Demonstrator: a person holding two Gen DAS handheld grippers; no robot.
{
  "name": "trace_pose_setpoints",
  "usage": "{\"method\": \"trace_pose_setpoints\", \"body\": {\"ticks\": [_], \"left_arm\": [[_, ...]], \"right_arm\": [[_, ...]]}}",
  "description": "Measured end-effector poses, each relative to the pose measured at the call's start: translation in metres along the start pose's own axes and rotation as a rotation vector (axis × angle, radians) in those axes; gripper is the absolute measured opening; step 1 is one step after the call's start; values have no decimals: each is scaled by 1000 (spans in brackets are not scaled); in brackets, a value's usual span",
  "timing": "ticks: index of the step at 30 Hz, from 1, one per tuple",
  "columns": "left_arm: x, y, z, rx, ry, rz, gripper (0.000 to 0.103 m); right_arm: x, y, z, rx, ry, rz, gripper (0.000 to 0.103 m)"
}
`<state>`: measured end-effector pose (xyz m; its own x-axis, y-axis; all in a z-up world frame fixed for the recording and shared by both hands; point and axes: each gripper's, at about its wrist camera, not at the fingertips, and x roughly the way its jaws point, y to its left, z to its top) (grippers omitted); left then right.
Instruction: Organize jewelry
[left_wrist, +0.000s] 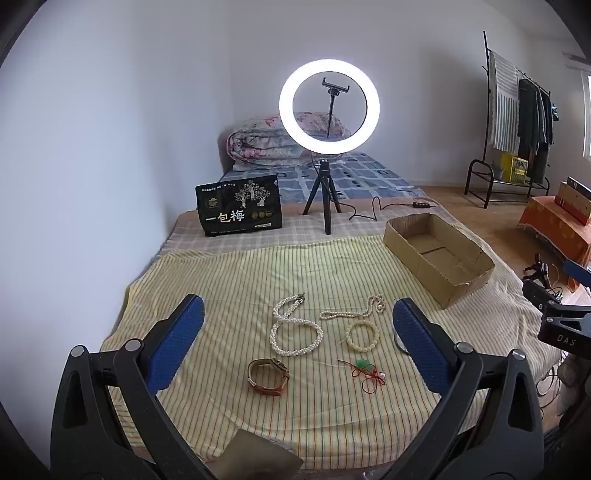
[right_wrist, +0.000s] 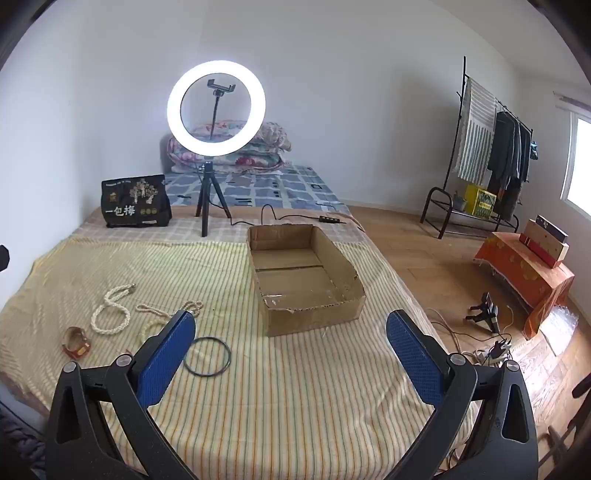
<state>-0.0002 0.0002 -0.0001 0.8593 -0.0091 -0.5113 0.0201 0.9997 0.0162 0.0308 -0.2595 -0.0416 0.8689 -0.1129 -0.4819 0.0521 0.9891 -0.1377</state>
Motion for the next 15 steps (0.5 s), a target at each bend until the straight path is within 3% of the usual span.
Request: {"method": "trace_pose_setpoints", "body": {"ticks": [15], "left_arm": [[1,0,1,15,-2,6,103]], "right_arm": [[-3,0,-3,-5,-8,-9,103]]}}
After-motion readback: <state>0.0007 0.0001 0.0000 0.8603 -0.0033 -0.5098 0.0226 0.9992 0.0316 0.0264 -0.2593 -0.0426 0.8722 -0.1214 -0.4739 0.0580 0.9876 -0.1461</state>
